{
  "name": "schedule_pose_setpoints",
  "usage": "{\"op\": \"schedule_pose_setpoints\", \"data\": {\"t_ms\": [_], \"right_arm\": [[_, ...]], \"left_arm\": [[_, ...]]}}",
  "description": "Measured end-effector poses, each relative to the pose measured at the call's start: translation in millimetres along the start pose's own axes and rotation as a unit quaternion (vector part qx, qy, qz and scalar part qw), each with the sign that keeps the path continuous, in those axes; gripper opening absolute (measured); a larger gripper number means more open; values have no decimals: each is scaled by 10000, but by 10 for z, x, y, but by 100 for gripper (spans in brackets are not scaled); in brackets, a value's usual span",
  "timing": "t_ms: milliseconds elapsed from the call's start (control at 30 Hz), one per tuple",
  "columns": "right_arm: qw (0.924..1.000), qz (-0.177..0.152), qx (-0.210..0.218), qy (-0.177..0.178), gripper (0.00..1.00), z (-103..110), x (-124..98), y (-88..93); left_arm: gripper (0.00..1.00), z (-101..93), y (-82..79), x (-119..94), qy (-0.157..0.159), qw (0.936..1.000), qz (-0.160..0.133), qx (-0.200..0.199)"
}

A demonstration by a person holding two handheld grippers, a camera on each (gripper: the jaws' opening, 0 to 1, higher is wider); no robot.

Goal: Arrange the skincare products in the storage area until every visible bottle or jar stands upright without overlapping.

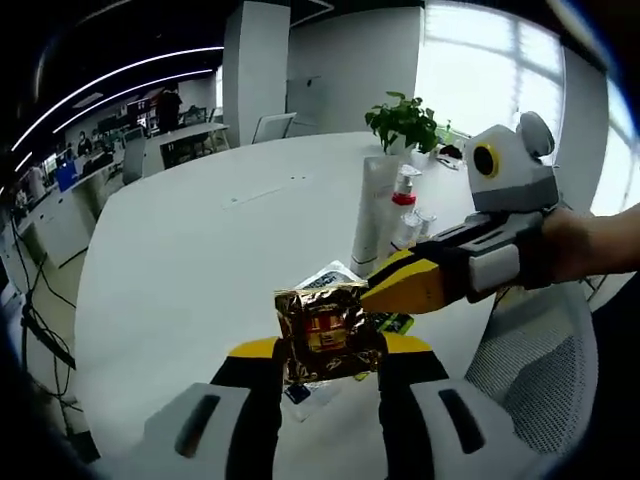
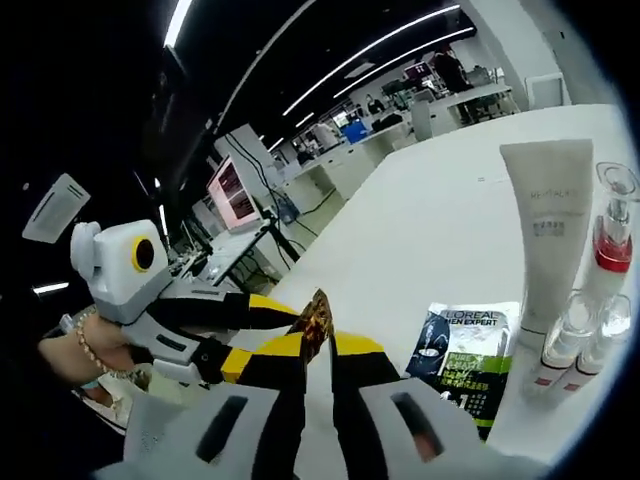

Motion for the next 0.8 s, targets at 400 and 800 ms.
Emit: {"op": "schedule_pose_setpoints", "data": {"t_ms": [400, 800], "right_arm": [[9993, -47, 341, -116, 1, 16, -23, 37], [9990, 33, 388, -205, 1, 1, -47, 10]], "left_arm": [[36, -9, 55, 14, 275, 9990, -64, -356], [27, 137, 224, -66, 788, 9907, -278, -1070]]}}
Point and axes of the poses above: the point that each gripper's makers call its tool centre point, and the gripper's own axes: x roughly forward along the fingers, z roughly to its left, y roughly out of its underside, the point moved 4 cm from there along -x, roughly backward along the fingers, and after that the axes turned 5 degrees about -y, right-handed, at the moved point
